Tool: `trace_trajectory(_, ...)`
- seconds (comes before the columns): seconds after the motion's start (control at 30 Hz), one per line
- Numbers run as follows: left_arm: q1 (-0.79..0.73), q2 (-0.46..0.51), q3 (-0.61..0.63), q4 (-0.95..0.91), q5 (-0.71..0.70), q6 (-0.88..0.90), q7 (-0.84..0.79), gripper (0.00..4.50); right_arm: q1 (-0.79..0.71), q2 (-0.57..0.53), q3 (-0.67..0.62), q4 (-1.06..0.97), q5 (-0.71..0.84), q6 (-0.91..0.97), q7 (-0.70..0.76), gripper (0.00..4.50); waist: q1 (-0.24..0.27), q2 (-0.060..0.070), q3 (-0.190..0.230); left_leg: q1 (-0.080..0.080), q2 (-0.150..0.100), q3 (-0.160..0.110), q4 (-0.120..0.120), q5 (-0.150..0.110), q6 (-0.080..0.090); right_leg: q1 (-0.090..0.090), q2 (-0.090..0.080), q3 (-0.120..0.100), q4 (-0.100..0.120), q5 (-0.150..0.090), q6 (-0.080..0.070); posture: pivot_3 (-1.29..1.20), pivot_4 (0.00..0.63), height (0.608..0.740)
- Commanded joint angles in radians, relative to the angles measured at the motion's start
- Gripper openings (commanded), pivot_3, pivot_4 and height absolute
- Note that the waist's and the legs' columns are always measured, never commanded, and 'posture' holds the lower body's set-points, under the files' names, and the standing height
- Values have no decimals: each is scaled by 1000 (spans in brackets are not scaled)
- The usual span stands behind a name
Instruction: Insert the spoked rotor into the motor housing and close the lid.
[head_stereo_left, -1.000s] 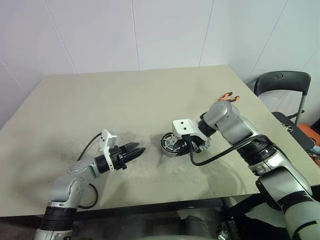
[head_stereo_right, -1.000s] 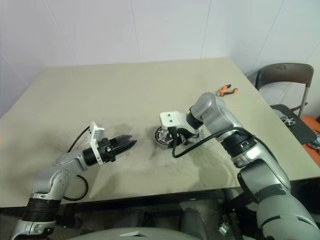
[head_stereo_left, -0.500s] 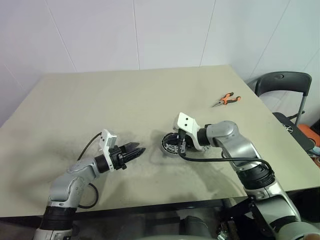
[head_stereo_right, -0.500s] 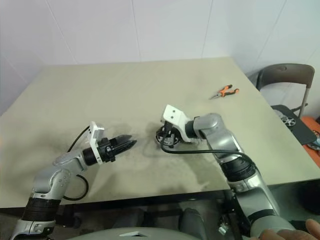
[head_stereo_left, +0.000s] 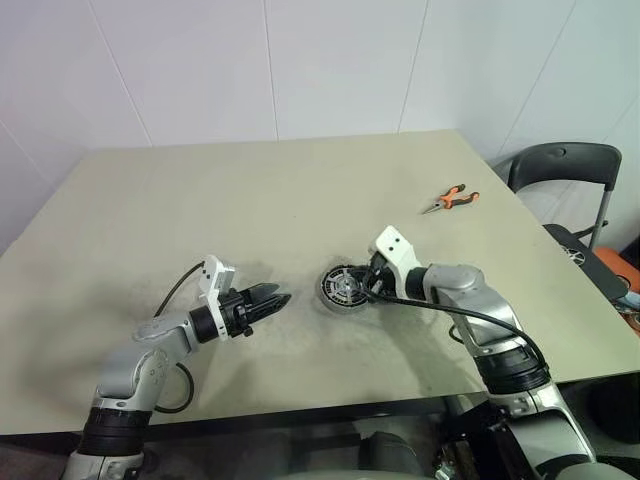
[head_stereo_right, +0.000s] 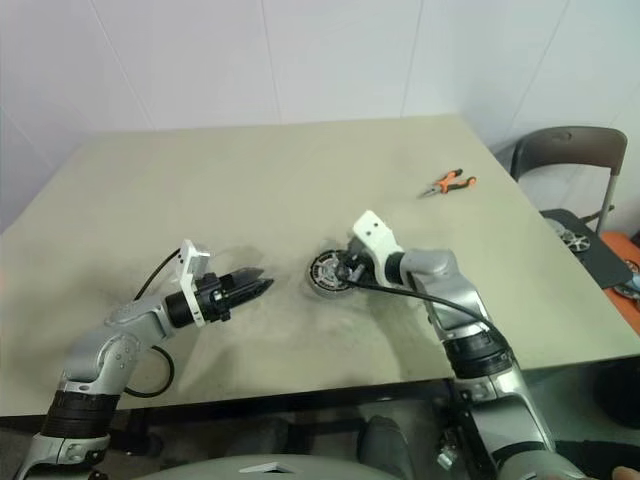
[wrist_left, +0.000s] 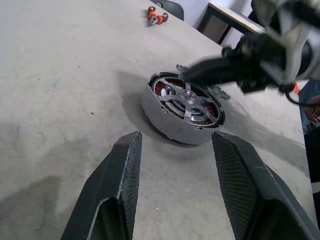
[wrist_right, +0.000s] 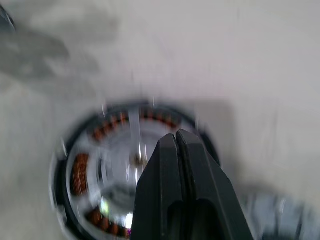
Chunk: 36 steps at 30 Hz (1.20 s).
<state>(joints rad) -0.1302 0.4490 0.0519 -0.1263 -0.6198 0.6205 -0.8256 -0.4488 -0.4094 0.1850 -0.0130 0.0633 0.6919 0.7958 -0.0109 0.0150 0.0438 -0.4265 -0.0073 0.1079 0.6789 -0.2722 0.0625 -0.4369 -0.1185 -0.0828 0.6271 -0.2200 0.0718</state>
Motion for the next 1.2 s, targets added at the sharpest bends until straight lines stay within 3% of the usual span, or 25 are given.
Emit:
trace_trajectory(0.03, 0, 3, 1, -31, 2, -20, -8, 2359, 26, -14, 45, -13, -3, -30, 10, 37, 0, 1, 0, 1, 0, 0, 0, 0, 0, 1, 0, 0, 0, 0, 0, 0, 0, 740)
trace_trajectory(0.2, 4, 9, 7, 2, 13, -48, -28, 2359, -5, -11, 64, 29, -13, -52, 3, 37, -3, 1, 0, 10, 2, 0, 0, 0, 0, 7, 1, -2, -1, 0, 0, 0, 0, 740)
trace_trajectory(0.37, 11, 8, 9, 10, 19, -61, -38, 2359, -74, 46, -77, 34, 116, 11, -13, 37, -2, 0, 0, 14, 3, 0, 0, 0, 0, 10, 1, -2, -3, 0, 0, 0, 0, 740)
trace_trajectory(0.47, 15, 7, 8, 11, 20, -64, -42, 2359, -84, 52, -97, 2, 156, 23, -9, 37, -1, 0, 1, 14, 3, 0, -1, 0, 0, 9, 1, -2, -4, 0, 0, 0, 0, 740)
trace_trajectory(0.73, -13, 15, 14, 44, 19, -61, -62, 2359, 18, -24, 146, 103, -43, -198, -11, 37, -3, -2, -2, 13, 1, 2, -13, 0, 0, 9, -1, -3, -14, 0, 0, 0, 0, 740)
trace_trajectory(0.83, -34, 20, 15, 59, 19, -55, -65, 2359, 25, -17, 180, 174, -89, -247, -31, 37, -4, -7, -6, 16, 2, 2, -13, 0, -1, 10, 1, -3, -14, 0, 0, 0, 0, 740)
trace_trajectory(0.97, -39, 20, 14, 53, 19, -47, -58, 2359, 15, 4, 115, 161, -33, -226, -27, 37, -3, -11, -9, 19, 2, 2, -12, 0, -1, 14, 0, -3, -14, 0, -1, 0, 0, 740)
trace_trajectory(1.2, -1, 3, 1, 7, 19, -52, -36, 2359, -90, 75, -131, 75, 250, 51, -12, 37, -2, -8, -7, 16, 2, 4, -12, 0, -1, 11, -2, -3, -16, 1, -2, 0, 0, 740)
